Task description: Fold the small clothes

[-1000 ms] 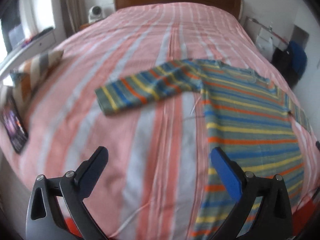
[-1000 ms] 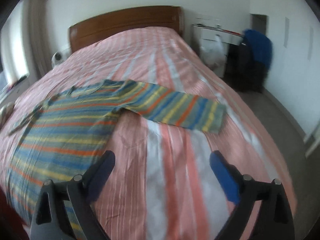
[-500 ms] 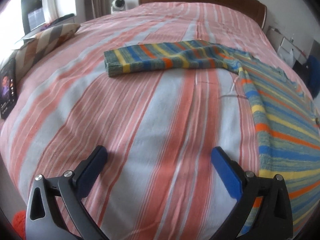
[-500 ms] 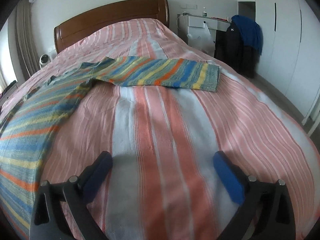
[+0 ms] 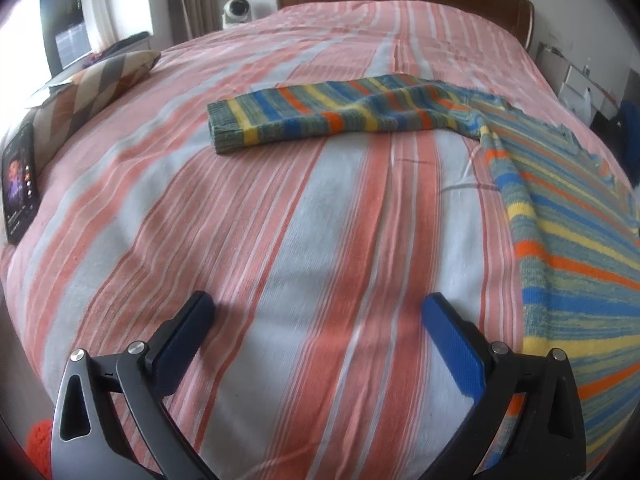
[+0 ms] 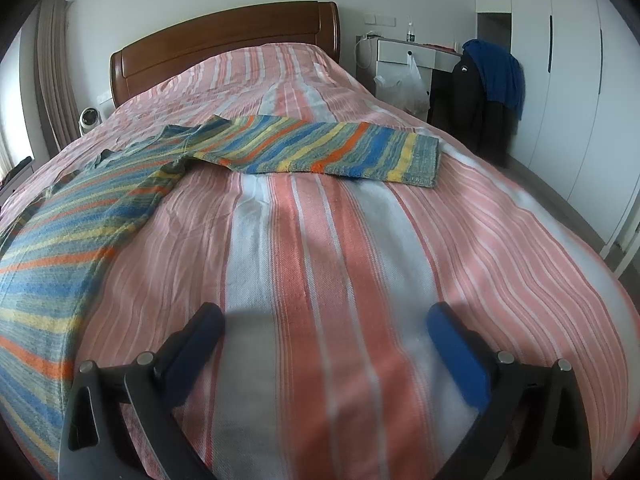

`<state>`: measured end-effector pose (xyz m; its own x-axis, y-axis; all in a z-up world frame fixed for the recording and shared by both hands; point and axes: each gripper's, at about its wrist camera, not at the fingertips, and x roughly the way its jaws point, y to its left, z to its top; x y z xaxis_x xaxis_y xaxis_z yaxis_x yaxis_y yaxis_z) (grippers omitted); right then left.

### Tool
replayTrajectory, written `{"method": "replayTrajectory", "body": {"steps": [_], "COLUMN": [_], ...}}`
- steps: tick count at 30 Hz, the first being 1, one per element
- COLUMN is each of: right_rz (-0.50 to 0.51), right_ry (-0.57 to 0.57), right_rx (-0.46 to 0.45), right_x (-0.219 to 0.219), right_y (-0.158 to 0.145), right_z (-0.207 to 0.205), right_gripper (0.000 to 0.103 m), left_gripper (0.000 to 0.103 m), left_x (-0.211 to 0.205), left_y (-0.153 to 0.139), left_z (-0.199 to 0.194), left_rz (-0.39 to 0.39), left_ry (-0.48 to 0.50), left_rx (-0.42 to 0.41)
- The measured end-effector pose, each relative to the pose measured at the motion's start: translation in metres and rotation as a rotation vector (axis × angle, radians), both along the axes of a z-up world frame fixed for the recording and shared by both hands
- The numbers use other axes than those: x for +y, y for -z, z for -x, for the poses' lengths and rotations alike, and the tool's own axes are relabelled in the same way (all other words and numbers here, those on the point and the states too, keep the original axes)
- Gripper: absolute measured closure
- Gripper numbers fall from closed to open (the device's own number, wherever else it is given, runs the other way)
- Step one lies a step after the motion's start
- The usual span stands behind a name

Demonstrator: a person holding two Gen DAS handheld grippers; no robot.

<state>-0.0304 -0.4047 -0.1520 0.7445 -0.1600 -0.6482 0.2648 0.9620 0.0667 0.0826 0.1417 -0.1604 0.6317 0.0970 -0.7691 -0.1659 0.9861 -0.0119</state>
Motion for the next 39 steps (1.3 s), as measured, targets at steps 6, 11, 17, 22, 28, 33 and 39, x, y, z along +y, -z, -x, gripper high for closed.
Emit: {"method": "replayTrajectory", "body": {"steps": [6,11,17,22,28,33,39], "right_rz": [0.002,0.002,0.004,0.006,0.007,0.009,0.012], "right_ry": [0.000,-0.002,-0.002,-0.001,-0.001,-0.001,-0.001], "right_rx": [-0.001,0.000,0.000,-0.001,-0.001,-0.001,-0.001], "right_x": [0.0005,0.0009,0.0014,0.0017,0.0023,0.0024,0.0029], "right_y": [0.0001,0.0001,0.0002,0.0001,0.0003,0.0005,0.0006], "right_z": [-0.0001,-0.0006,-0.0008,-0.0008,-0.0012,-0.0011,-0.0013], "right_gripper": [0.002,0.002,0.002,0.002,0.002,0.002,0.002], "left_gripper": [0.000,0.000,0.000,0.000,0.000,0.000,0.000], "left_x": [-0.0010,-0.0009,0.0002,0.0007,0.0002,0.0003,0.0003], "left_y": [0.0002,0.0001,0.0006,0.0006,0.0008,0.0009,0.0010], "left_z": [0.0002,0.0003,0.0000,-0.0006,-0.0007,-0.0015,-0.0016], "left_rz": [-0.006,-0.007,-0.015,-0.020,-0.019,-0.021,-0.022], "left_ry": [-0.001,-0.002,-0.003,-0.005,-0.004,-0.005,-0.005], "left_rx": [0.000,-0.001,-0.006,-0.011,-0.011,-0.013,-0.013]}}
